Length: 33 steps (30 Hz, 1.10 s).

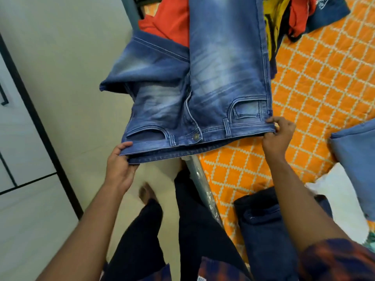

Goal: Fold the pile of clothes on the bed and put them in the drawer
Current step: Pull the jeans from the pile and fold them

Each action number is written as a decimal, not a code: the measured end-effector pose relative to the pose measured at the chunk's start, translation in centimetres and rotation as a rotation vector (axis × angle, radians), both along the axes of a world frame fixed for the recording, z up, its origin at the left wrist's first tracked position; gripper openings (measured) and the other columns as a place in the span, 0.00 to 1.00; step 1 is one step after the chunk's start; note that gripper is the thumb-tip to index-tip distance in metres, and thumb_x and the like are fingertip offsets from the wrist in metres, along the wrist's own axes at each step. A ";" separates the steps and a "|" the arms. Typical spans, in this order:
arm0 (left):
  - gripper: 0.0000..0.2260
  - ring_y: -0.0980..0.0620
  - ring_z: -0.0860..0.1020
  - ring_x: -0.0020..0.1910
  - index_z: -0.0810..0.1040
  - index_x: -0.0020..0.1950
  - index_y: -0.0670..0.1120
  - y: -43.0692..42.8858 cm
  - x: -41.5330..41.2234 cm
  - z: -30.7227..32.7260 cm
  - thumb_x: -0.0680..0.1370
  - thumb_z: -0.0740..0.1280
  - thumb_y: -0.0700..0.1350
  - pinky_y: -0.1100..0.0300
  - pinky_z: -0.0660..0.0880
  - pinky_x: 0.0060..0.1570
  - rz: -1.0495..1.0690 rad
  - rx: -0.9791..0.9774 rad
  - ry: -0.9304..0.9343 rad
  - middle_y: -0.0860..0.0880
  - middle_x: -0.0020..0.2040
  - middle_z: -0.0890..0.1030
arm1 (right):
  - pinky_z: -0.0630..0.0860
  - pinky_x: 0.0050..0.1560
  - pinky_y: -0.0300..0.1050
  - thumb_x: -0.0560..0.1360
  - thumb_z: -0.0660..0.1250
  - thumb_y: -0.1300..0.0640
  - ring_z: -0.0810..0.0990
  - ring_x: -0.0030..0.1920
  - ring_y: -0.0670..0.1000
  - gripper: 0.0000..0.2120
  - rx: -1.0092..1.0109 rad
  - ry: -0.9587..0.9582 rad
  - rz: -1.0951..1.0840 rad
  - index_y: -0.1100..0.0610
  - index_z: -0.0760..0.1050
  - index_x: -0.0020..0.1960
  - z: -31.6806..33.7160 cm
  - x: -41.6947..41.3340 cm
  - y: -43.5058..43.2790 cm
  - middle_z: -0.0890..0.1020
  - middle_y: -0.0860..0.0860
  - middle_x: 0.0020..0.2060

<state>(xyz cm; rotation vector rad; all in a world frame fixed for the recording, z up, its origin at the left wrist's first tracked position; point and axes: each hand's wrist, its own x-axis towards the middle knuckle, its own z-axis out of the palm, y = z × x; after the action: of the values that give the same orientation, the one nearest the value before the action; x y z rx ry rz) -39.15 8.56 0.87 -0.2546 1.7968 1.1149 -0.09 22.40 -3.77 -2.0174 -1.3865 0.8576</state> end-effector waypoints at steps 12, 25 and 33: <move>0.15 0.47 0.82 0.55 0.79 0.62 0.48 1.7 1.1 -1.2 0.78 0.69 0.53 0.52 0.77 0.52 0.385 -0.082 -0.487 0.47 0.57 0.83 | 0.79 0.55 0.53 0.79 0.67 0.48 0.83 0.51 0.57 0.13 -0.272 1.008 -0.870 0.54 0.76 0.60 1.9 -4.9 -0.5 0.85 0.53 0.49; 0.28 0.38 0.79 0.63 0.75 0.70 0.41 3.2 -5.6 10.1 0.68 0.64 0.40 0.43 0.73 0.66 0.381 0.555 -0.379 0.40 0.64 0.80 | 0.79 0.53 0.52 0.79 0.68 0.67 0.81 0.50 0.52 0.08 0.268 0.802 0.040 0.59 0.80 0.55 16.1 -19.3 0.3 0.84 0.51 0.48; 0.06 0.49 0.82 0.37 0.80 0.44 0.44 -0.7 -13.8 28.5 0.78 0.64 0.40 0.57 0.78 0.39 -0.008 0.639 0.169 0.47 0.40 0.83 | 0.69 0.39 0.33 0.78 0.67 0.58 0.74 0.35 0.34 0.08 0.451 0.243 0.894 0.58 0.84 0.51 36.5 -41.0 -6.1 0.79 0.39 0.32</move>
<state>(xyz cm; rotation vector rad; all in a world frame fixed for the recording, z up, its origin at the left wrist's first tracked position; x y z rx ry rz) -52.92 7.84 29.36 0.2343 1.4835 1.6745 -41.10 16.34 32.71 -0.8836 -2.1153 0.9685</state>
